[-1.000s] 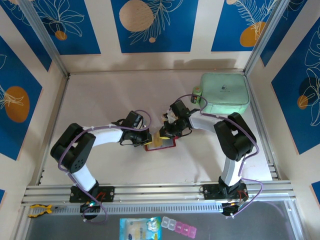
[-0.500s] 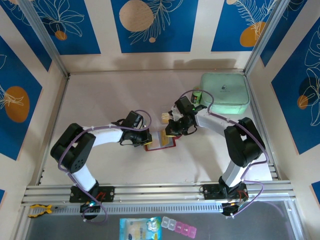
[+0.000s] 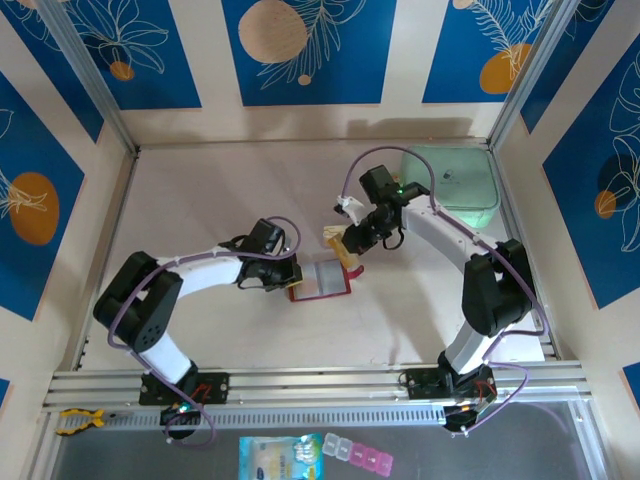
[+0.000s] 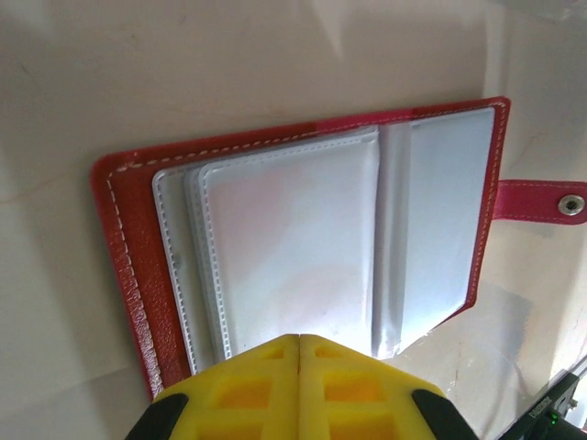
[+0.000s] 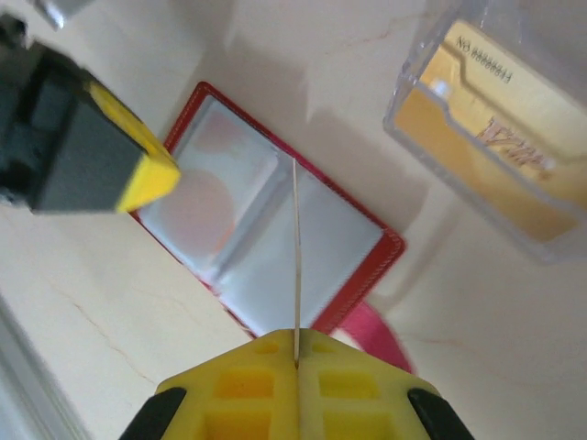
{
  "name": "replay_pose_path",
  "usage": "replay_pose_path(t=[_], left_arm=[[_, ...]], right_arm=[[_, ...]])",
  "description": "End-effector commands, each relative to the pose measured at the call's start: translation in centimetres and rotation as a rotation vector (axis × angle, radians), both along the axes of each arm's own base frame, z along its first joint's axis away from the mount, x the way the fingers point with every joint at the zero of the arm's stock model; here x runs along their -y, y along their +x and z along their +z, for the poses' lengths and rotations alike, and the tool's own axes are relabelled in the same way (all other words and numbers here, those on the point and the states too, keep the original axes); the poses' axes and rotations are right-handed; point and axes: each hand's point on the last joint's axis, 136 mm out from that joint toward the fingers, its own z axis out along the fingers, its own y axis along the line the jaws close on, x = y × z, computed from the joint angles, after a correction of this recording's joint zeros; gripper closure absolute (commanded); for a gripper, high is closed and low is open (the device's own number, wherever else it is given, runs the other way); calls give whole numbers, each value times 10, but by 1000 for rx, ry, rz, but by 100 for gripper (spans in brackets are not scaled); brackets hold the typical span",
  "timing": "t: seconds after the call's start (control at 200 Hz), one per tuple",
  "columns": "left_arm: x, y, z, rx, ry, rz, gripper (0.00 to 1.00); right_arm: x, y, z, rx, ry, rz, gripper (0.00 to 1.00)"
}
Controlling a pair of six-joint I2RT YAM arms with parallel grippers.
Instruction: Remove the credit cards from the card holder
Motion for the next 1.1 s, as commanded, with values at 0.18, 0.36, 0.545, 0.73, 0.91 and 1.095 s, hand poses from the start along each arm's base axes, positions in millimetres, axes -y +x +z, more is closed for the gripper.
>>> replay_pose_path(t=[0.18,0.36,0.545,0.73,0.91,1.095], left_arm=[[-4,6,16,12,17,35,95],[-6,8,18,12,28,45,95],[-6,11,20,12,32,50,95],[-7,15,22,5,39,47,94],[-9,15,18,-5,44,55,95],[-12,13,14,-17,52,60,95]], right_arm=[[22,33,8,258,-206,382,100],[15,54,19,303,-208,476,100],[12,73,15,291,-208,509,100],[7,85,7,290,-185,528,100],[6,87,-10,258,-171,548,100],[7,84,-28,215,-174,564,96]])
